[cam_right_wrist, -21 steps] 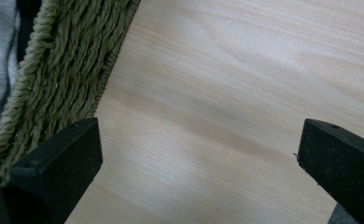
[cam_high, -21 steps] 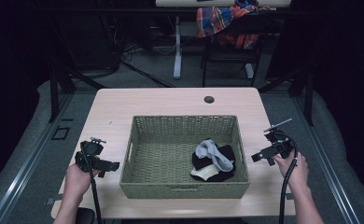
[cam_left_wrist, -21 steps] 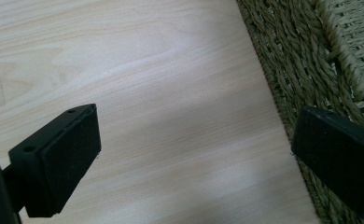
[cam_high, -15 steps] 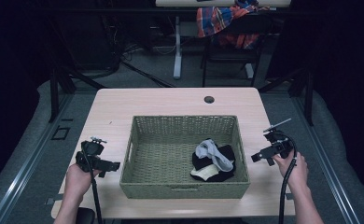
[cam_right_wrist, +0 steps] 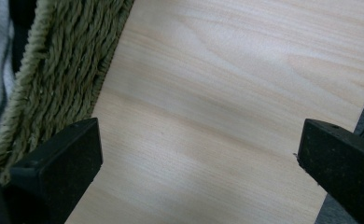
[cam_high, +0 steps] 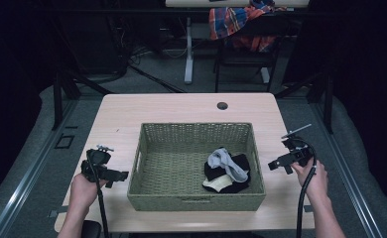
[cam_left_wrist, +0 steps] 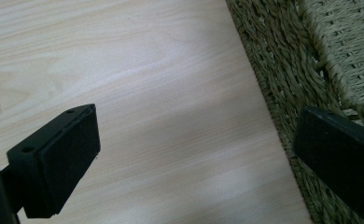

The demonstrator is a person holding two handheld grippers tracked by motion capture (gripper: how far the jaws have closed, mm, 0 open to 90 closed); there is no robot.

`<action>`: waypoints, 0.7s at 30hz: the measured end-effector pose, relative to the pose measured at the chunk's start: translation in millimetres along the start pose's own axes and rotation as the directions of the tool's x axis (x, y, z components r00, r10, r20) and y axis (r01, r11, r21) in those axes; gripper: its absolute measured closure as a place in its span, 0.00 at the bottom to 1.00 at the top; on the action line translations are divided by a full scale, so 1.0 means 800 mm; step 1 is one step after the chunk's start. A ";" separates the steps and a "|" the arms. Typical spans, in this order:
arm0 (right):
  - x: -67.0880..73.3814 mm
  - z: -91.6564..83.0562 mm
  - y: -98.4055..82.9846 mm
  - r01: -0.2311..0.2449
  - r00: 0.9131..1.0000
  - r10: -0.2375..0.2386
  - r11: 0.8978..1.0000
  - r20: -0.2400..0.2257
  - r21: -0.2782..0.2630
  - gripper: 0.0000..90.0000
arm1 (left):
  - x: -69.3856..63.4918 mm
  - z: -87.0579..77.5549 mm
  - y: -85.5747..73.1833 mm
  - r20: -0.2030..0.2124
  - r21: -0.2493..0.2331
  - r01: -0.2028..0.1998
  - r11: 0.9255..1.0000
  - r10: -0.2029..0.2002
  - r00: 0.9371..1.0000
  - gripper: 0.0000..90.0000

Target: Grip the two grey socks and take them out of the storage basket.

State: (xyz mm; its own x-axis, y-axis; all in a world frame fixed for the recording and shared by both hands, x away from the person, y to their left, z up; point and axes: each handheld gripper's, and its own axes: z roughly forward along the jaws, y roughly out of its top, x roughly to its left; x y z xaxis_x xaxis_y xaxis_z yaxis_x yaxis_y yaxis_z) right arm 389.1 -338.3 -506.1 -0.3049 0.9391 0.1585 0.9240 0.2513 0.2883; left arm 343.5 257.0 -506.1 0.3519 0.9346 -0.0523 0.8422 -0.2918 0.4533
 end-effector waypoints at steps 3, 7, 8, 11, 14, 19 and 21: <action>0.000 0.000 0.002 -0.009 1.000 0.009 1.000 -0.009 0.002 0.00 | 0.003 -0.003 -0.003 -0.005 -0.007 0.009 1.000 -0.010 1.000 0.01; 0.006 -0.008 0.009 -0.005 1.000 0.005 1.000 0.000 -0.017 0.00 | 0.006 -0.005 -0.003 0.001 -0.018 0.014 1.000 -0.014 1.000 0.01; 0.008 -0.012 0.011 -0.005 1.000 0.005 1.000 -0.007 -0.027 0.00 | 0.005 -0.004 -0.003 0.003 -0.017 0.013 1.000 -0.013 1.000 0.01; 0.011 -0.026 0.014 -0.012 0.999 0.009 0.998 -0.036 -0.067 0.00 | 0.004 -0.003 -0.002 0.006 -0.014 0.005 1.000 -0.005 1.000 0.01; 0.016 -0.038 0.017 -0.002 0.998 -0.003 0.997 -0.059 -0.083 0.00 | 0.004 -0.004 -0.002 0.011 -0.018 0.005 1.000 -0.005 1.000 0.01; 0.037 -0.064 0.025 0.005 0.997 -0.020 0.982 -0.076 -0.189 0.00 | 0.003 -0.005 -0.002 0.016 -0.019 -0.002 1.000 0.002 1.000 0.01; 0.049 -0.076 0.029 0.030 0.996 -0.046 0.979 -0.074 -0.200 0.00 | 0.003 -0.005 -0.002 0.016 -0.018 -0.001 1.000 0.002 1.000 0.01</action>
State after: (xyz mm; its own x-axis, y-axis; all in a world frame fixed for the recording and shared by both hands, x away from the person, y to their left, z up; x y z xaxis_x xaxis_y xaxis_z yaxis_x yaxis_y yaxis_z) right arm 385.0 -310.0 -435.8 -0.3632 0.9066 0.2146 0.8496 0.2277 0.4757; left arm 341.0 260.4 -503.3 0.3599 0.9306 -0.0662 0.8342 -0.2892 0.4696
